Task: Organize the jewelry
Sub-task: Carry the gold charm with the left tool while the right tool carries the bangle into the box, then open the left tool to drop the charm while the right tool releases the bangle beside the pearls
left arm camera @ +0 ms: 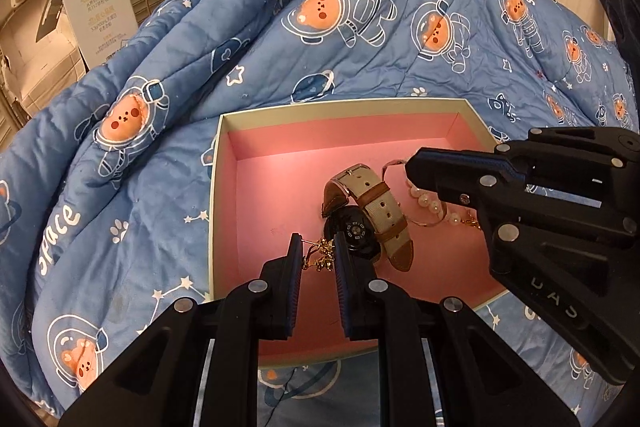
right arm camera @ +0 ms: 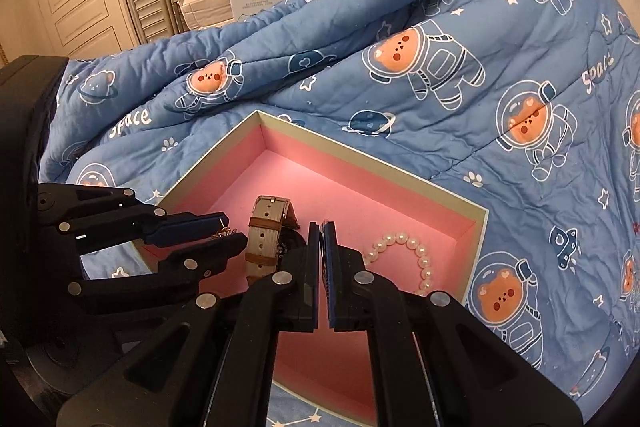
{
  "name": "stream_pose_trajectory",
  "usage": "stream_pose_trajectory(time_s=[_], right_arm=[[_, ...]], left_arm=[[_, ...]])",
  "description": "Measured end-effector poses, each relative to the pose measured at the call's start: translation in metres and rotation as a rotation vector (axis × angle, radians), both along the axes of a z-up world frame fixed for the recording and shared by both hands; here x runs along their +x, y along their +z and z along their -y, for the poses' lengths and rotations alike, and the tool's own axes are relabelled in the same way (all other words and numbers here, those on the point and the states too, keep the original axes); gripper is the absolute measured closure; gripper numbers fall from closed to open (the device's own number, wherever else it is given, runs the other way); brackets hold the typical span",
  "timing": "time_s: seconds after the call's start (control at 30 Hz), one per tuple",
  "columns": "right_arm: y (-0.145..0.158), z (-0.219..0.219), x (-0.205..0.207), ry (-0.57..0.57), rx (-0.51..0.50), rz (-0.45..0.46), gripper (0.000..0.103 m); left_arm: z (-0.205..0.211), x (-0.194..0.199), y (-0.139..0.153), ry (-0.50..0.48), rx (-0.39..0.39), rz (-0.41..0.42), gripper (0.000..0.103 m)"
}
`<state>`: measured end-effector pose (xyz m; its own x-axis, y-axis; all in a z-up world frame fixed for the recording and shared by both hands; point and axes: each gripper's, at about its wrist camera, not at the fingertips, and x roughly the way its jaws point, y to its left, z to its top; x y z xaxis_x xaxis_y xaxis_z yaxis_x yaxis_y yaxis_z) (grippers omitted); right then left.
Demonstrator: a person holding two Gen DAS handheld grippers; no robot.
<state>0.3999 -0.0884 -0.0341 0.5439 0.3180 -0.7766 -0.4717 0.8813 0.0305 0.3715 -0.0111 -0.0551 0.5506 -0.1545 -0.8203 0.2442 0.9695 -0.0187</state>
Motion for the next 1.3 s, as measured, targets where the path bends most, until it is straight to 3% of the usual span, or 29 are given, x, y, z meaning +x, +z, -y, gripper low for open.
stream_pose_trajectory(time_s=[0.4,0.67,1.17,1.23,1.27,1.3], right_arm=[[0.0,-0.013,0.022,0.033,0.011,-0.068,0.1],[-0.011,-0.016,0.042,-0.05,-0.125,-0.053,0.099],[-0.018,-0.007,0.039,-0.044,-0.137,-0.035,0.098],[-0.017,-0.006,0.038,-0.045,-0.137,-0.035,0.097],[-0.017,-0.006,0.037,-0.044,-0.134,-0.035,0.097],[-0.016,-0.006,0.037,-0.04,-0.135,-0.033,0.097]], left_arm=[[0.002,0.009,-0.006,-0.005,-0.011,-0.031,0.088],[0.007,0.011,-0.01,-0.023,-0.013,-0.03,0.088],[0.007,0.005,-0.01,-0.031,-0.011,-0.01,0.087],[0.008,0.002,-0.008,-0.038,-0.011,-0.002,0.083],[0.009,0.001,-0.007,-0.041,-0.006,0.004,0.077],[0.009,-0.001,-0.006,-0.037,0.005,0.013,0.064]])
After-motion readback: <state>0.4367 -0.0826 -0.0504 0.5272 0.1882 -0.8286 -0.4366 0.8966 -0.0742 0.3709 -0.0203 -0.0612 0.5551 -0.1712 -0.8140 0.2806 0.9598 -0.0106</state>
